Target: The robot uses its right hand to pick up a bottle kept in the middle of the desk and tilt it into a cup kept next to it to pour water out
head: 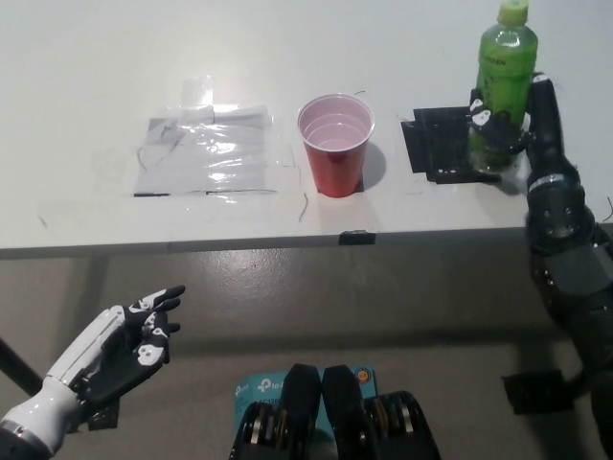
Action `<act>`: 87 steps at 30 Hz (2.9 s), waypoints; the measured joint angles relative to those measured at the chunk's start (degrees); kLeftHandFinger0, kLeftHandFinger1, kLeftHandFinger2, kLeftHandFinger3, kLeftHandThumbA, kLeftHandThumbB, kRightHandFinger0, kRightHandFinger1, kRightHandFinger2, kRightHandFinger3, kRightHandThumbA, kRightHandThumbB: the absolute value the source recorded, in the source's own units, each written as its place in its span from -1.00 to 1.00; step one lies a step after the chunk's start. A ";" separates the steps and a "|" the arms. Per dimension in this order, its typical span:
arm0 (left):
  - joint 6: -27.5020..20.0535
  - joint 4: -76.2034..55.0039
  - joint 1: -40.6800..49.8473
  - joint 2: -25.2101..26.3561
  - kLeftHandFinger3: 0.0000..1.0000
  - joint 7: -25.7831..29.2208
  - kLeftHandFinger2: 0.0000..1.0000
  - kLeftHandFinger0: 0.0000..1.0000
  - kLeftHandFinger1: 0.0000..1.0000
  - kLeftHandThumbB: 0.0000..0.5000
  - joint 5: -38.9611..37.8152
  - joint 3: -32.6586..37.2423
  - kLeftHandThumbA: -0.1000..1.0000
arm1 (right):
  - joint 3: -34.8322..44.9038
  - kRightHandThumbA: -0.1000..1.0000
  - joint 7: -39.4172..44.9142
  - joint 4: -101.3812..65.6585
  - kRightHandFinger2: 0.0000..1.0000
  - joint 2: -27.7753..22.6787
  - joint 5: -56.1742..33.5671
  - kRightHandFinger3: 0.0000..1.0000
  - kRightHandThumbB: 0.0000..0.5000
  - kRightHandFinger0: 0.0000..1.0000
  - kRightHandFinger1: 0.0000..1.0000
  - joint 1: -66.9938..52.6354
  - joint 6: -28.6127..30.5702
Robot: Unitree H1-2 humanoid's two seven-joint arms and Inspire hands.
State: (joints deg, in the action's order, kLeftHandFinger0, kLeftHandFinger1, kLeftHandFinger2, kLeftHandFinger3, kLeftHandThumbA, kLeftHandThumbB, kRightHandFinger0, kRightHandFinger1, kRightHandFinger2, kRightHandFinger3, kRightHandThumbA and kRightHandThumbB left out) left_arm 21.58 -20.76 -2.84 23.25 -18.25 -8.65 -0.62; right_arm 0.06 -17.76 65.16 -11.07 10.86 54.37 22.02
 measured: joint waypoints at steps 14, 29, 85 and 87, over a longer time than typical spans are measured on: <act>-0.19 -0.76 0.02 0.07 1.00 -0.13 1.00 0.87 1.00 -0.46 -0.04 -0.20 0.57 | 0.34 -0.17 -1.71 0.09 0.92 0.31 -1.52 1.00 0.10 0.85 0.93 -1.20 0.01; -0.69 -0.76 0.01 0.13 1.00 -0.94 1.00 0.88 1.00 -0.47 -0.01 -0.30 0.54 | -11.51 0.66 -6.60 7.22 1.00 -2.47 5.90 1.00 1.00 1.00 1.00 -0.36 0.50; -1.77 -0.69 2.15 0.02 1.00 -0.92 1.00 0.88 1.00 -0.32 0.13 -0.52 0.57 | -10.65 0.34 11.71 -64.51 1.00 -11.21 11.16 1.00 0.75 1.00 1.00 -36.47 -32.17; -1.76 -0.67 2.08 0.07 1.00 -0.95 1.00 0.88 1.00 -0.26 0.12 -0.53 0.58 | -7.42 0.24 11.79 -69.30 1.00 -9.35 9.30 1.00 0.37 0.83 1.00 -41.28 -32.21</act>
State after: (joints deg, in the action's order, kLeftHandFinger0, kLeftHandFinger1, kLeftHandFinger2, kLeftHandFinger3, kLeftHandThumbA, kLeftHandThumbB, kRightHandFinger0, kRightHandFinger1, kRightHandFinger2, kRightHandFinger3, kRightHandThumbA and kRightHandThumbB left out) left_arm 19.82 -21.43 -0.76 23.31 -19.20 -8.53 -1.15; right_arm -7.36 -5.97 -4.14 -20.43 20.16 13.09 -10.19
